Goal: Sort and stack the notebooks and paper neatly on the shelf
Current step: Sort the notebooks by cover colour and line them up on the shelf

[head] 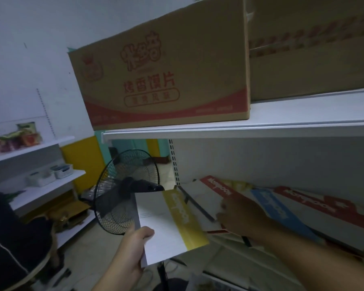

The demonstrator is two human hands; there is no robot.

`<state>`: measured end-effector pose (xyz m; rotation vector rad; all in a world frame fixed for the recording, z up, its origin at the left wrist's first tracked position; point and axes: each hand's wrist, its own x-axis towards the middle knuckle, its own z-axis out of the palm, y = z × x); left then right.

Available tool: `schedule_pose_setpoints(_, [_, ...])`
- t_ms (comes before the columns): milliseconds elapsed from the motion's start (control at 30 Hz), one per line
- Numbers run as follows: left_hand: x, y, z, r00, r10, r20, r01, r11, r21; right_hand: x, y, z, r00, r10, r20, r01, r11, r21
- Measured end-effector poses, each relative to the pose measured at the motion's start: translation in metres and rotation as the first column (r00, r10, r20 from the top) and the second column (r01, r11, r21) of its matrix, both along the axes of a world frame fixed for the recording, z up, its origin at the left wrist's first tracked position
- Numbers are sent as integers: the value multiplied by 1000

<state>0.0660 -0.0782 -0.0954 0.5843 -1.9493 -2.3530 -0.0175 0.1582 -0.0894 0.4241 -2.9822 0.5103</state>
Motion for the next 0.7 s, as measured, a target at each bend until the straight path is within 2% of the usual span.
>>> schedule_pose_setpoints(67, [-5, -3, -2, 1000, -30, -1, 30, 1000, -1, 1, 4, 0, 998, 0, -64, 1, 1000, 19])
schedule_pose_setpoints(133, [-9, -7, -3, 998, -60, -3, 60, 998, 35, 8, 3, 4, 1000, 2, -23, -2, 1000, 12])
schedule_pose_setpoints(267, [-16, -16, -12, 993, -115, -26, 116, 992, 49, 18, -11, 1, 993, -66, -94, 77, 989, 125])
schedule_pose_setpoints(400, [-19, -28, -15, 985, -165, -52, 169, 981, 93, 24, -20, 4, 943, -141, -301, 158, 987, 35])
schedule_pose_setpoints(467, [-21, -32, -15, 983, -171, -68, 176, 981, 81, 23, -22, 5, 885, -206, -418, 182, 978, -99])
schedule_pose_setpoints(567, [-22, -28, -9, 975, -170, -147, 179, 982, 56, 32, -40, 4, 760, -161, -630, 7, 971, -240])
schedule_pose_setpoints(633, [-26, -24, -6, 971, -175, -163, 184, 982, 45, 45, -68, -1, 734, 22, -678, -203, 961, -188])
schedule_pose_setpoints(700, [-31, -22, -6, 973, -175, -148, 183, 982, 41, 55, -93, -12, 758, 238, -607, -338, 940, -53])
